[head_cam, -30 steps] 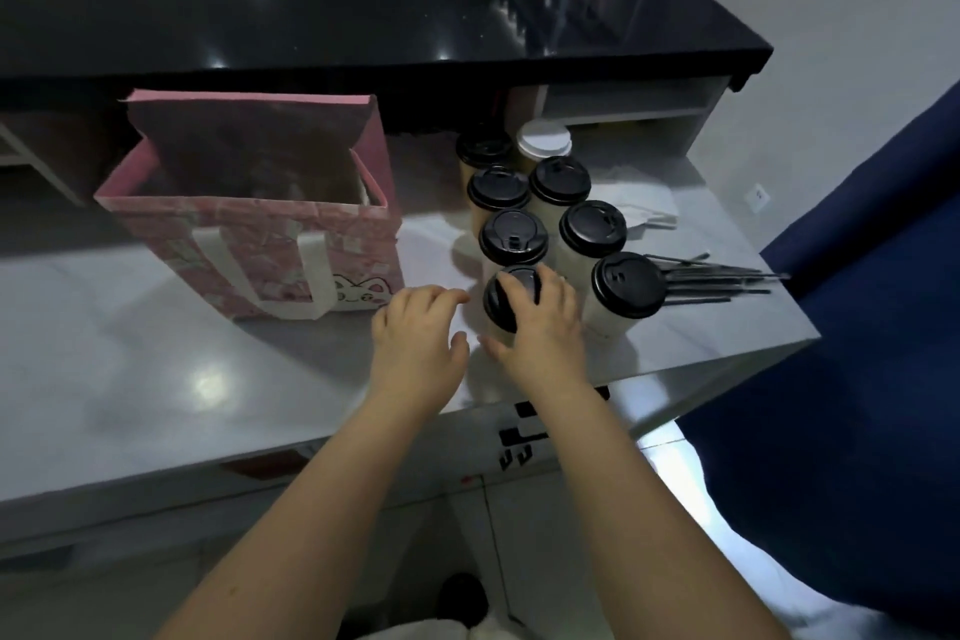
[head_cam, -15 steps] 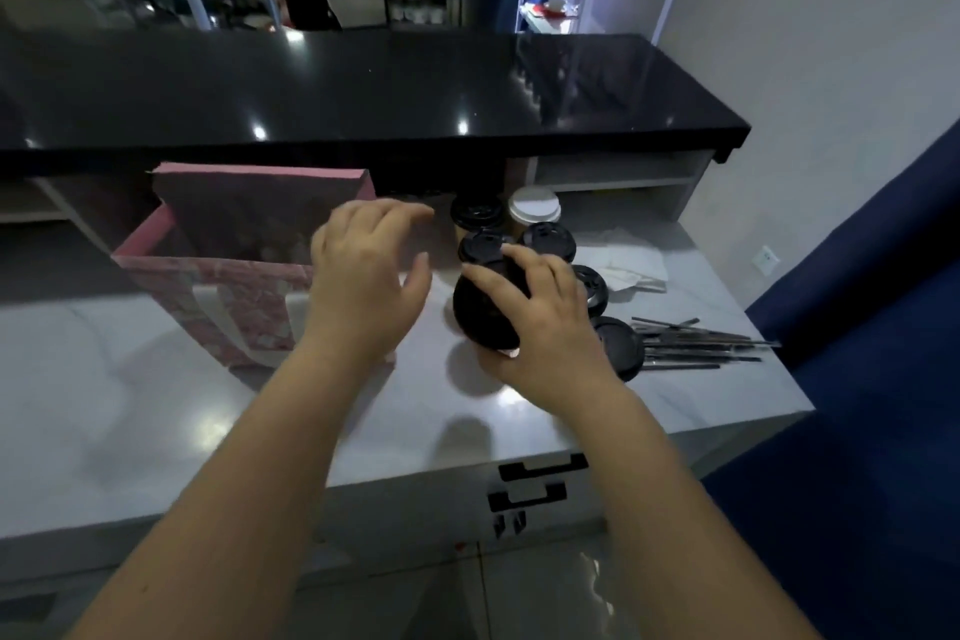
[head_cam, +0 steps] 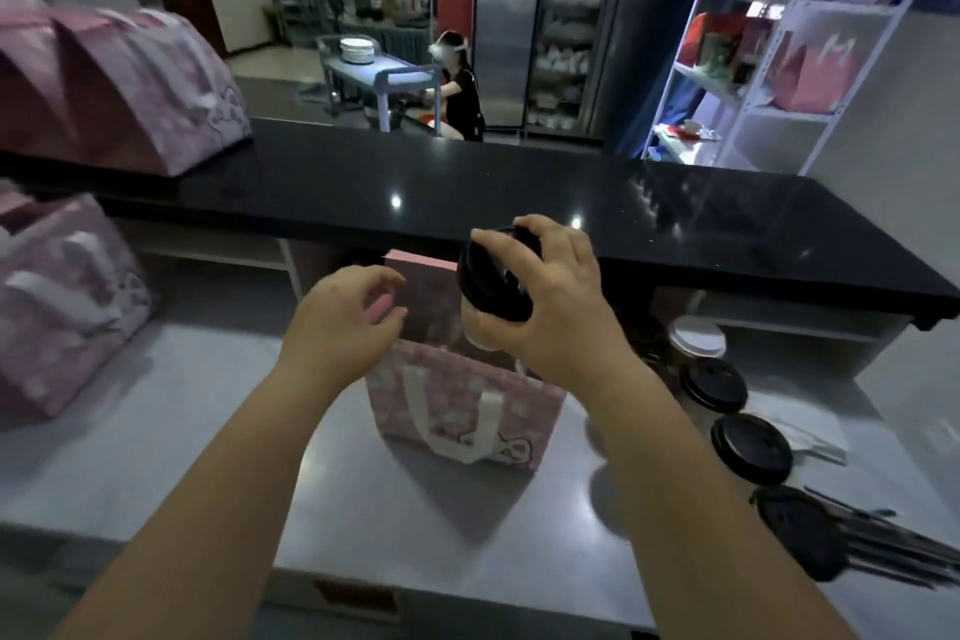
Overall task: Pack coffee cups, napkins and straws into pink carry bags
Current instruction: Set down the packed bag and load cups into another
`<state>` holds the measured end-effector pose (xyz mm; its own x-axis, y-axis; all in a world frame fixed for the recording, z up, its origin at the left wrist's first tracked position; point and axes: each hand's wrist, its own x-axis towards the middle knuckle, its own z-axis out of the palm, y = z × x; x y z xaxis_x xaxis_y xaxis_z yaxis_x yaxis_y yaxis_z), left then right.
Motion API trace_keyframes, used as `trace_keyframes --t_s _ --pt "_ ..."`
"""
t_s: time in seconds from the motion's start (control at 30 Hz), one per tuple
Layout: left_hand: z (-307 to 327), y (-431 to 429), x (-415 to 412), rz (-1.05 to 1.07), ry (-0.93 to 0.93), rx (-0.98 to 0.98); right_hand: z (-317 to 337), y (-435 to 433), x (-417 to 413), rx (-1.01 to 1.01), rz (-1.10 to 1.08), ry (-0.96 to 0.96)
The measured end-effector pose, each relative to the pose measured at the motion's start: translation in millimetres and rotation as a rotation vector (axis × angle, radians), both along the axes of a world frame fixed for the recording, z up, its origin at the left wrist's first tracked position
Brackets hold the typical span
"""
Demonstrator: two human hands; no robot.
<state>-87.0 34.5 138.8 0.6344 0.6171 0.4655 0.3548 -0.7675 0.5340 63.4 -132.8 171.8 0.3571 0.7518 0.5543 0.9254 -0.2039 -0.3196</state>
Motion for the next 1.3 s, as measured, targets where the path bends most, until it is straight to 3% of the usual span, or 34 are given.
trace_keyframes --t_s 0.23,0.37,0.47,0.67,0.93,1.07,1.23,1.3 --pt "-3.5 57.5 21.5 -0.309 0.254 -0.055 -52.1 69.8 -20.8 -0.241 -0.124 0.071" --pt "-9.3 85.3 34.8 -0.436 0.566 0.013 -64.7 77.6 -9.6 -0.345 -0.164 0.249" --pt "-20.7 101.6 27.0 -0.505 0.695 0.004 -68.0 77.4 3.5 -0.46 -0.218 0.381" --pt "-42.6 105.1 11.8 -0.664 0.674 0.072 -79.3 103.0 6.4 -0.743 -0.353 0.373" --pt "-49.5 111.9 16.9 -0.731 0.614 0.138 -112.1 137.9 -13.3 -0.615 -0.305 0.39" --pt "-49.8 114.8 18.5 -0.721 0.61 0.138 -124.1 141.2 -18.7 -0.678 -0.217 0.42" --pt "-53.2 118.2 17.6 -0.701 0.597 0.148 -141.8 144.8 -24.5 -0.886 -0.184 0.156" --pt "-54.9 120.5 16.6 -0.692 0.605 0.136 -153.0 143.5 -29.0 -0.959 -0.181 0.176"
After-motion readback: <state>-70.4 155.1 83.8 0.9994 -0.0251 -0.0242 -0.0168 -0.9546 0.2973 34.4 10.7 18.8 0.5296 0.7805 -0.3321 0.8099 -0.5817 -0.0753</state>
